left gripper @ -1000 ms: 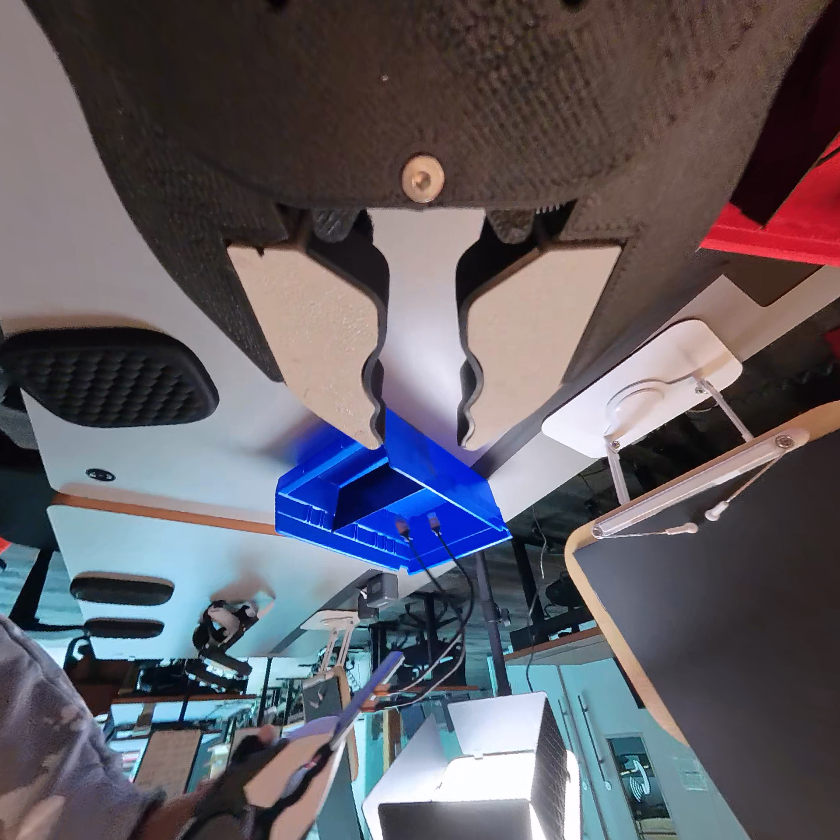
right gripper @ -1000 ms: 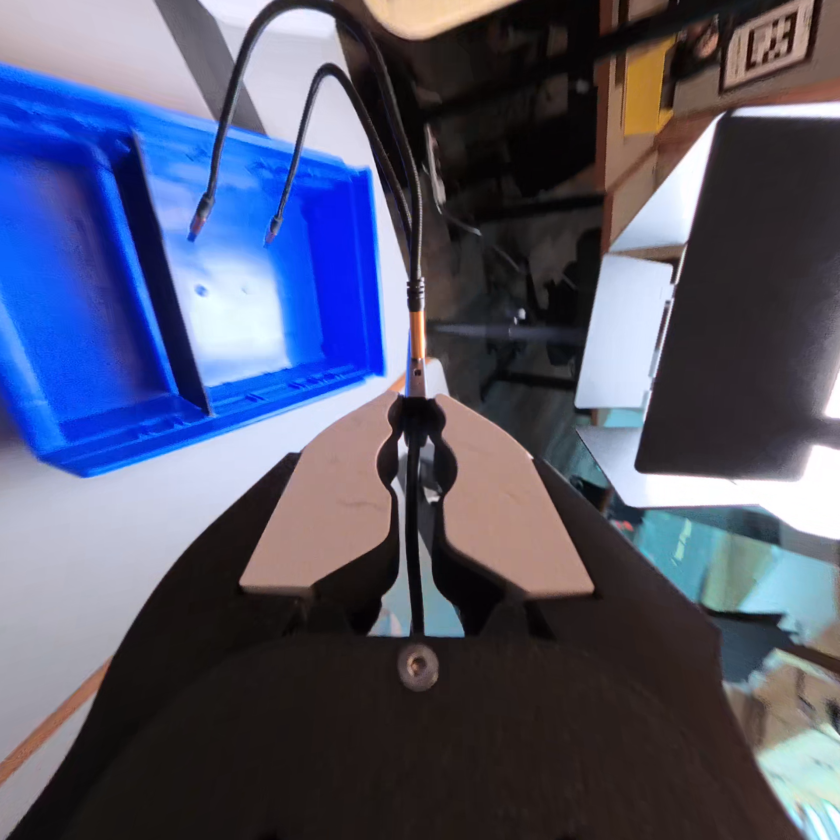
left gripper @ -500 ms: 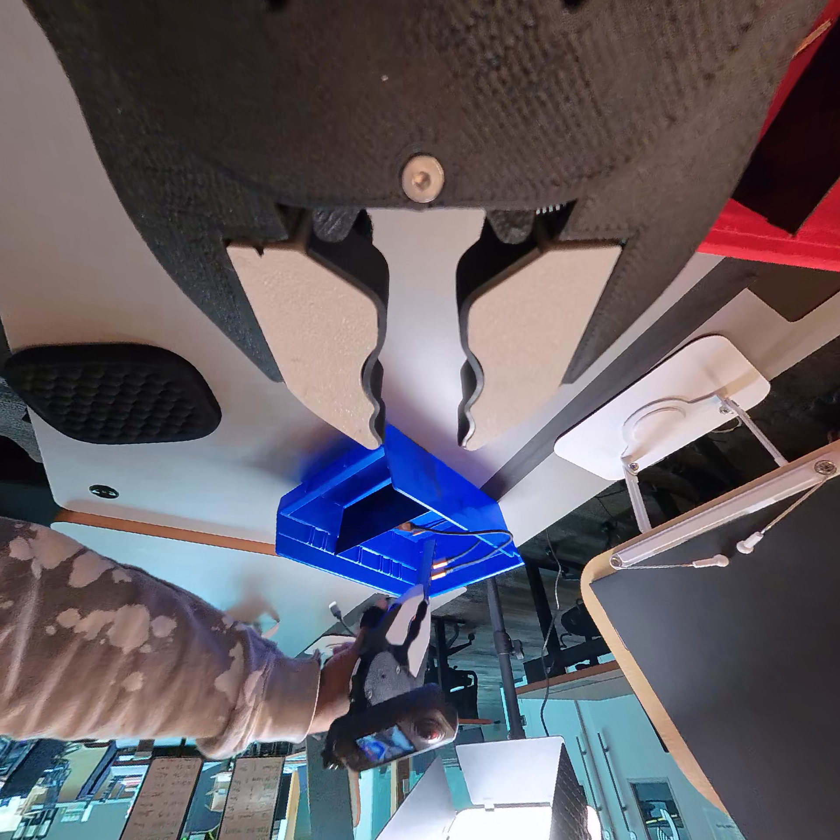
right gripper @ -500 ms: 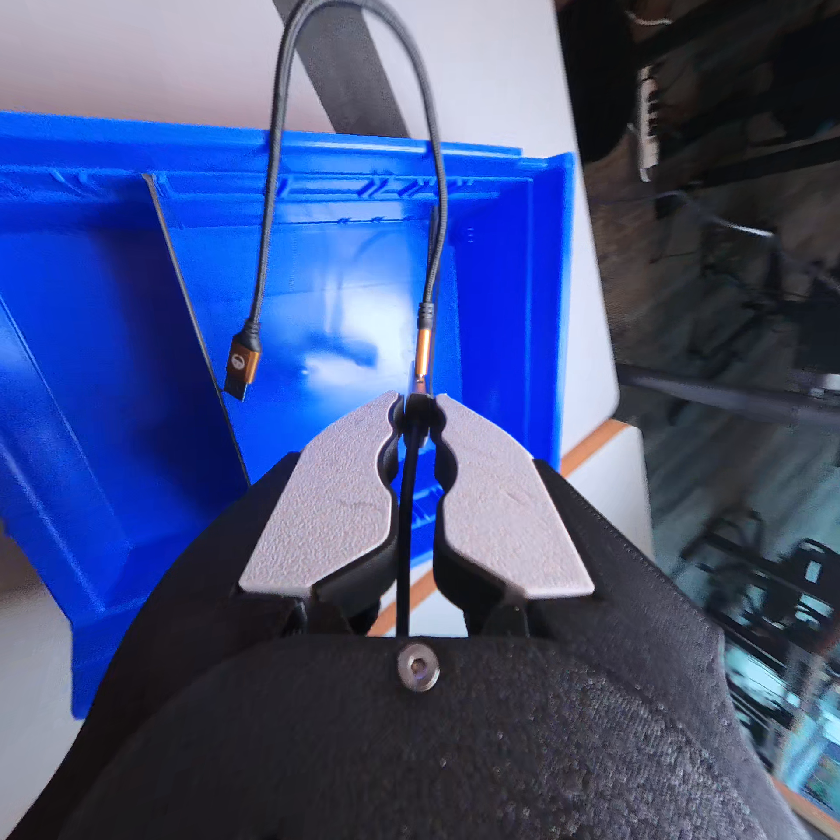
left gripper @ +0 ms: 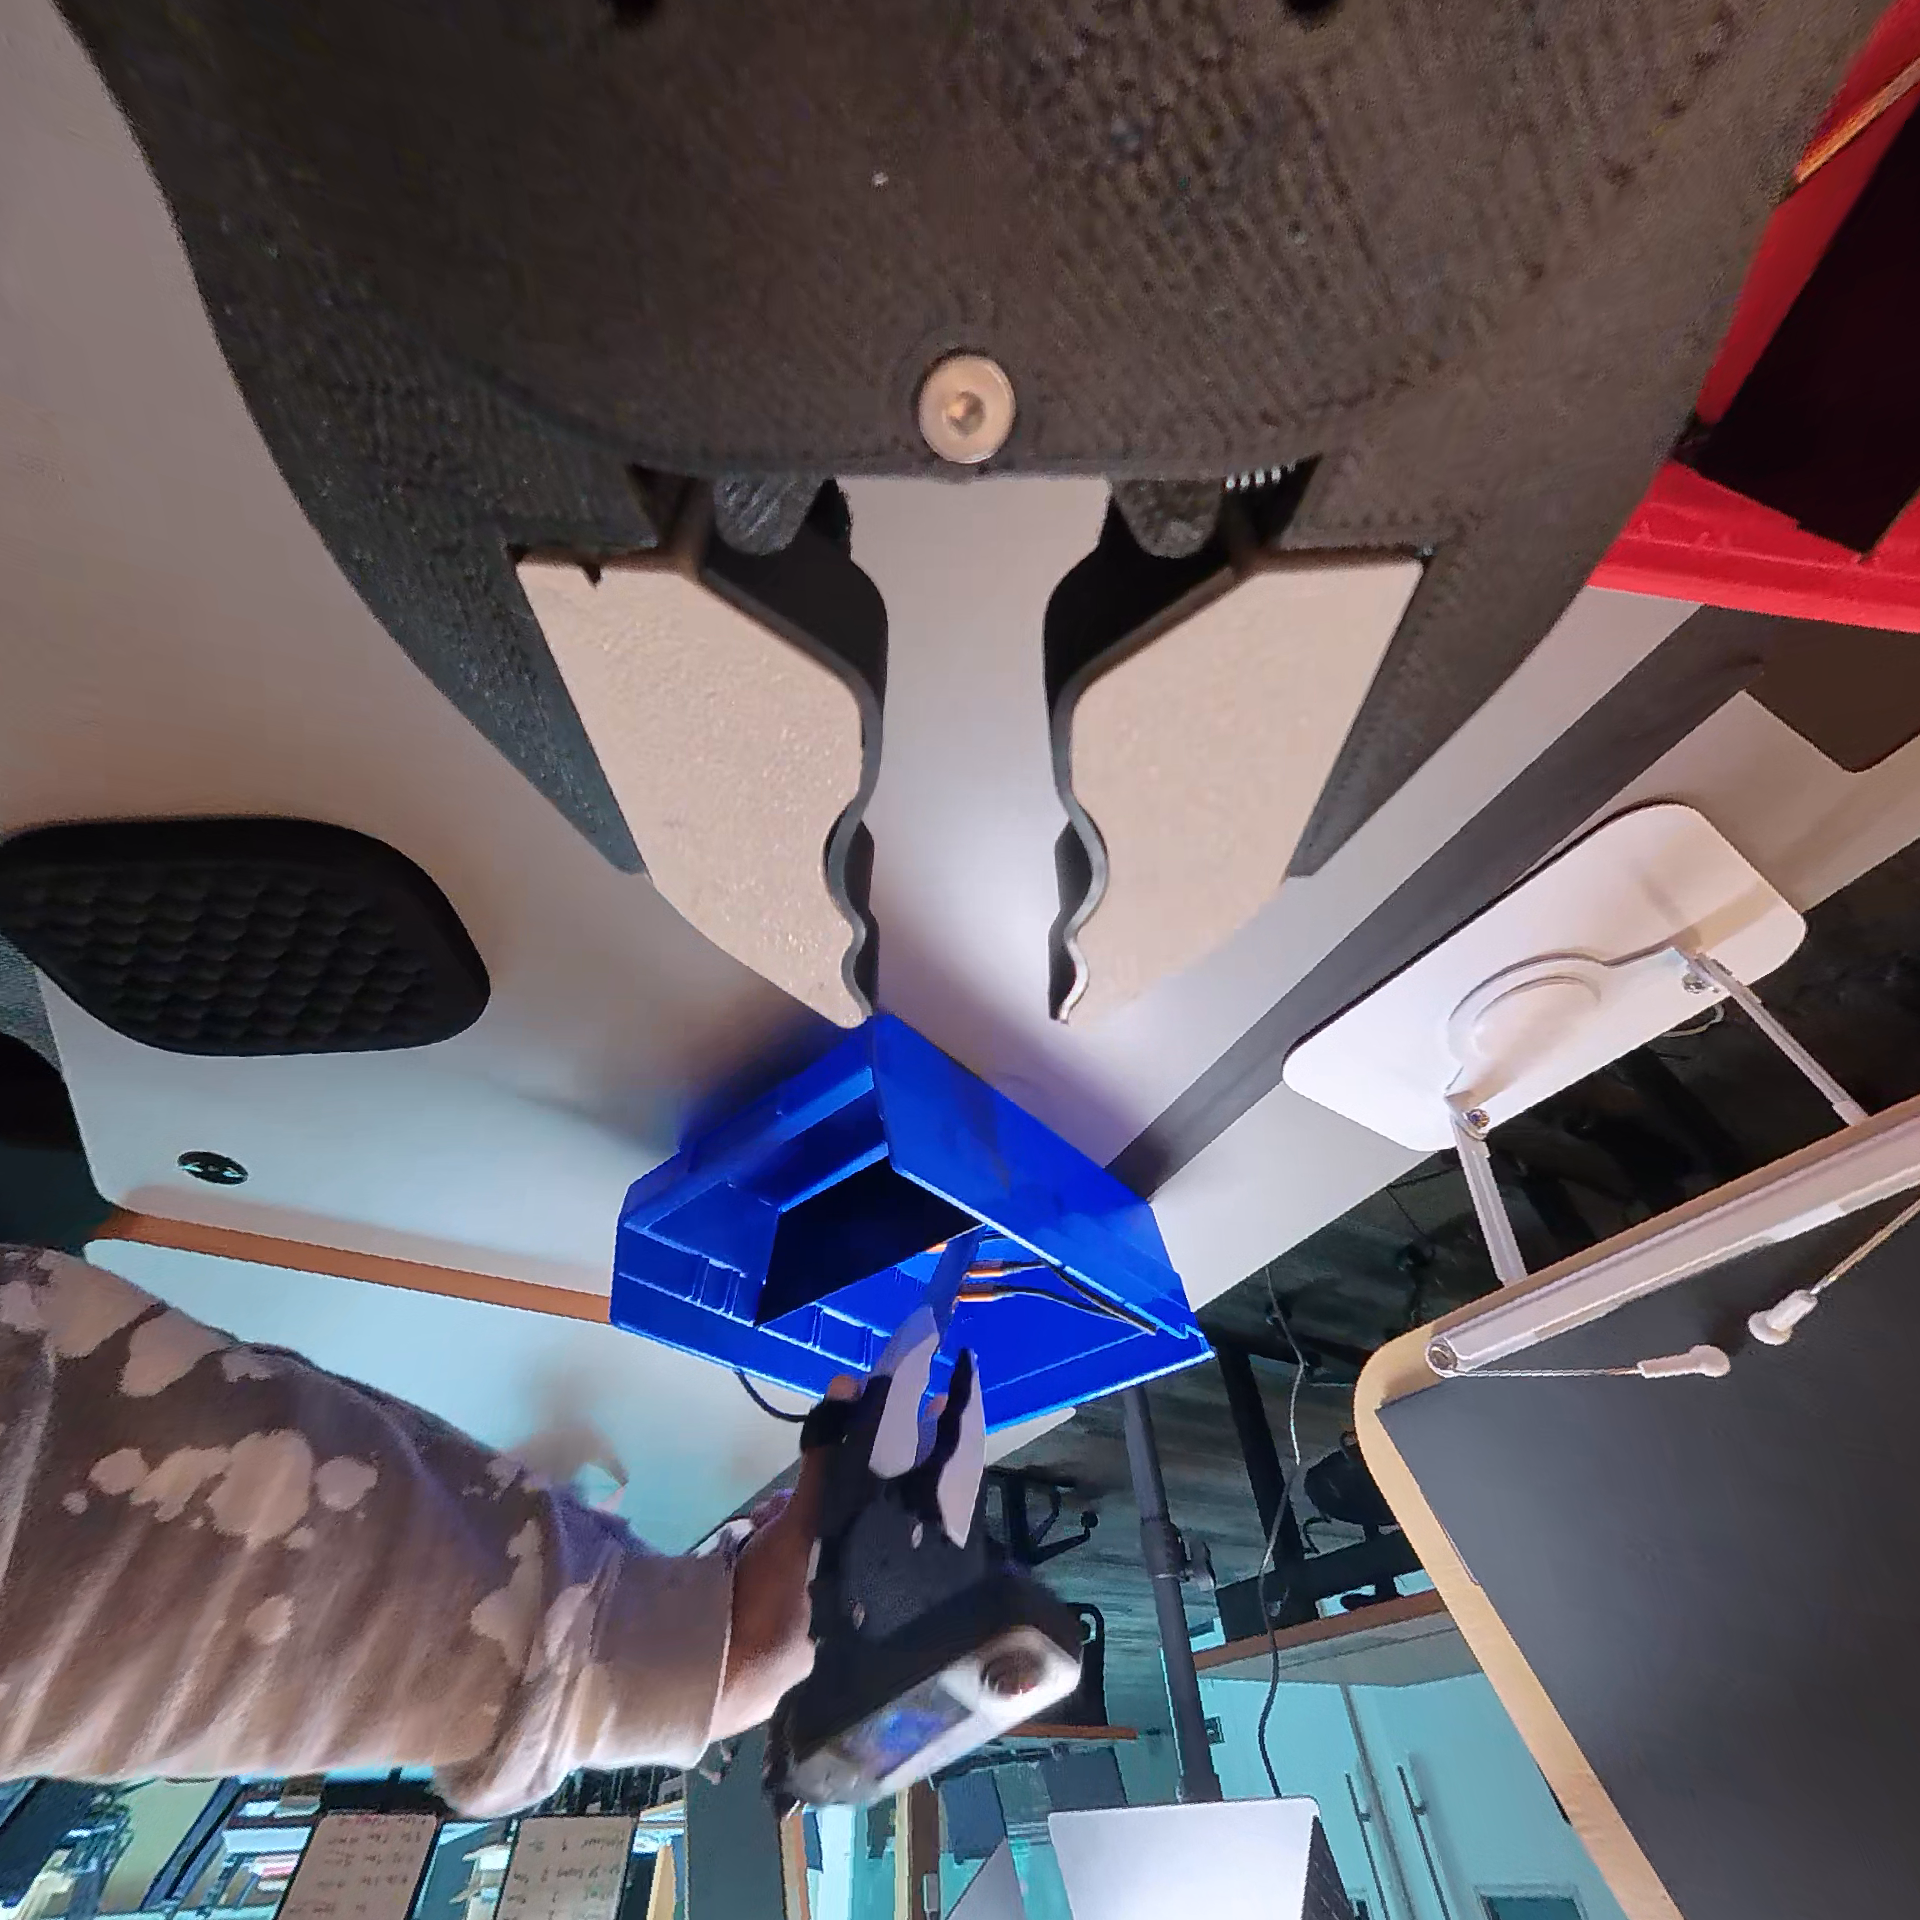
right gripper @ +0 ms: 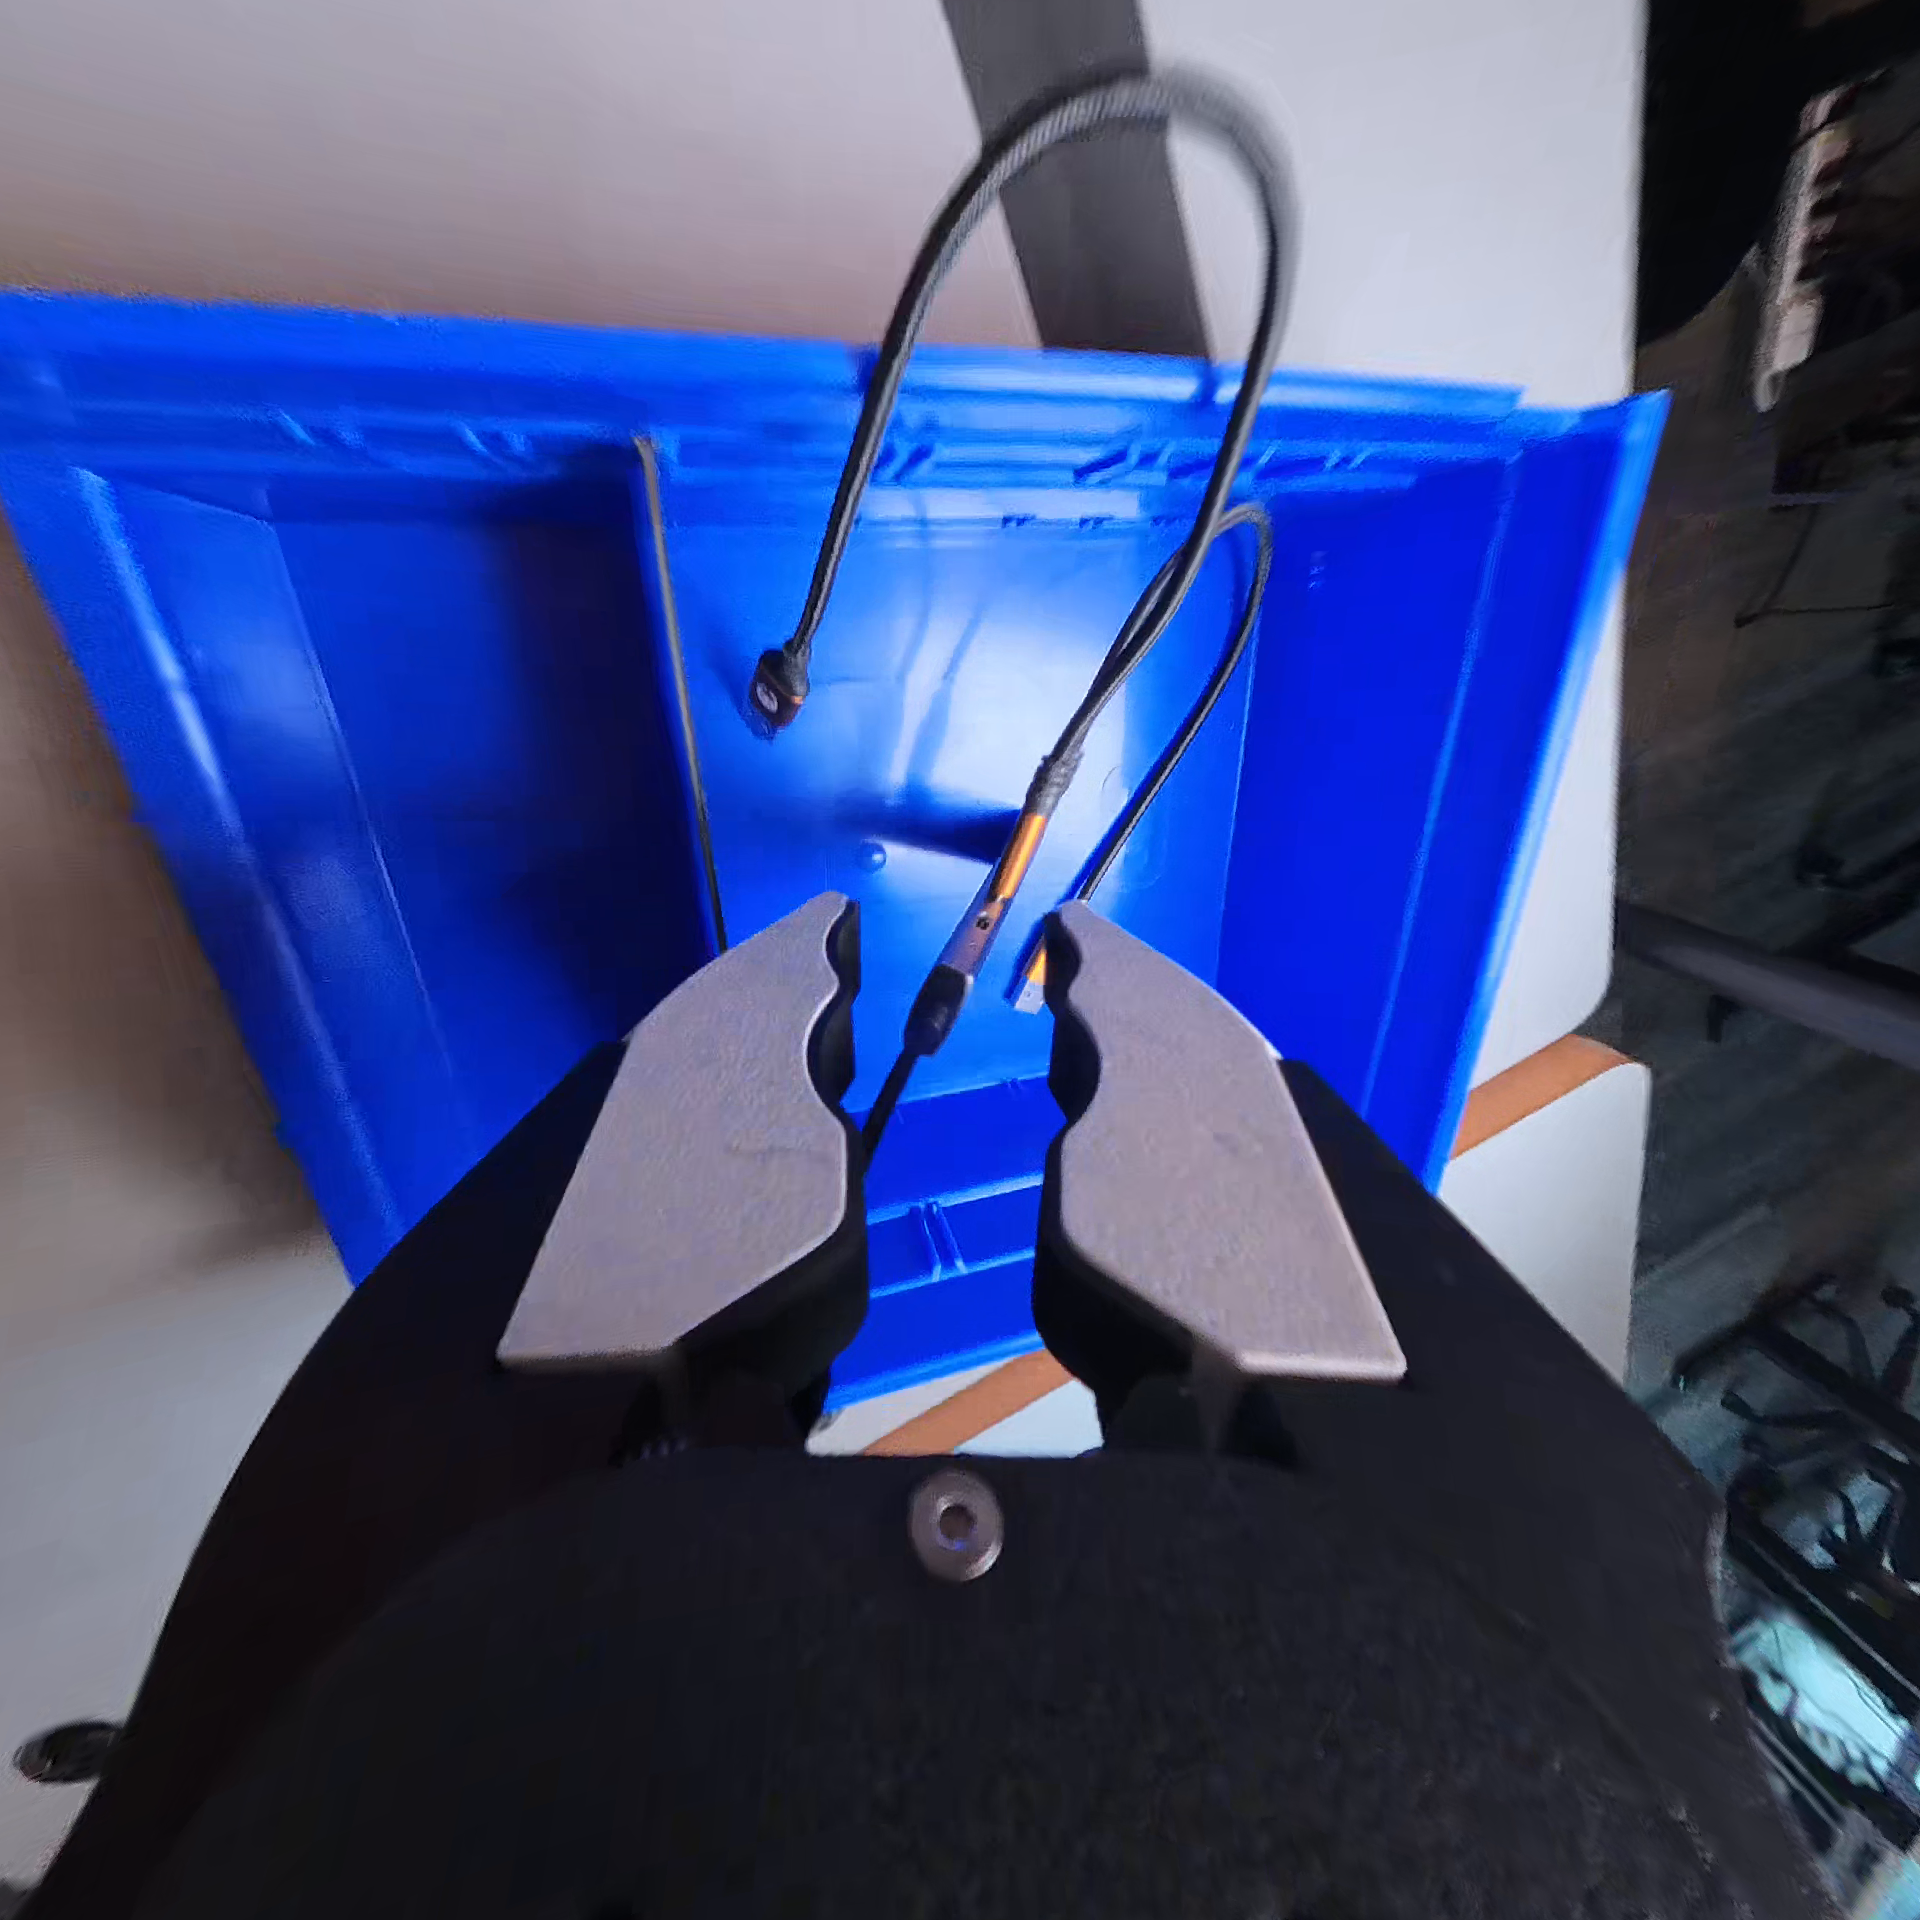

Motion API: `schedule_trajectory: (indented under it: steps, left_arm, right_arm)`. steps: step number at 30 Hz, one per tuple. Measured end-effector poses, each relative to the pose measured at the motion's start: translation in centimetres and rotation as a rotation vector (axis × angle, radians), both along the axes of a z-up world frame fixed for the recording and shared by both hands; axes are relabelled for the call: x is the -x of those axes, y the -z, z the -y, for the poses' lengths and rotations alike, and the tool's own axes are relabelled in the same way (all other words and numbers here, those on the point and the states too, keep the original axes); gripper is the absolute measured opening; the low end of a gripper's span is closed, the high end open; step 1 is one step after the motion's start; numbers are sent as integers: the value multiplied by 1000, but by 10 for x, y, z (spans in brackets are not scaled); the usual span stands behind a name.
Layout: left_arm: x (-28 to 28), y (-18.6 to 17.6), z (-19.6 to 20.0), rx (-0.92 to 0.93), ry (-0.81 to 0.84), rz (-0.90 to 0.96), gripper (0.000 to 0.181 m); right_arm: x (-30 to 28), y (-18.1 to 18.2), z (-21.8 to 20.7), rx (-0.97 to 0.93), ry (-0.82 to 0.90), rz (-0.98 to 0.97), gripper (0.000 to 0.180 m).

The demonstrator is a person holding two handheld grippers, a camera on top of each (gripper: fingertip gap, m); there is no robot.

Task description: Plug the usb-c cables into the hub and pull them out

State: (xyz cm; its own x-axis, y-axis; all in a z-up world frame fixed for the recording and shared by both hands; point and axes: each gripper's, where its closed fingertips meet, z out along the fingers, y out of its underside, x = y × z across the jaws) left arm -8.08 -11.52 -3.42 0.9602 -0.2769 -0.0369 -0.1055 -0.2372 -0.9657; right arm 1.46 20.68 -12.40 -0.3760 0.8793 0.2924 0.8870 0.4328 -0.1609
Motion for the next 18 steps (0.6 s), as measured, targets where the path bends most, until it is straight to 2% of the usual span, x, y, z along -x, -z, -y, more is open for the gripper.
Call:
schedule_trajectory:
  steps: [3,8,10,13,18]
  left_arm:
    - [3,-1,1,3,-11,3,31]
    - [17,-2,4,19,-66,-18,32]
    - [27,-5,7,22,-102,-39,32]
    - [45,-15,17,12,-159,-49,33]
    - [84,-36,42,-19,-264,-6,33]
  right_arm:
    - [13,-40,19,43,-20,-183,38]
    - [34,-123,62,54,-43,-678,37]
    - [33,-147,91,121,-14,-869,35]
    - [21,-147,141,264,4,-1029,33]
    - [3,-91,207,407,10,-1114,36]
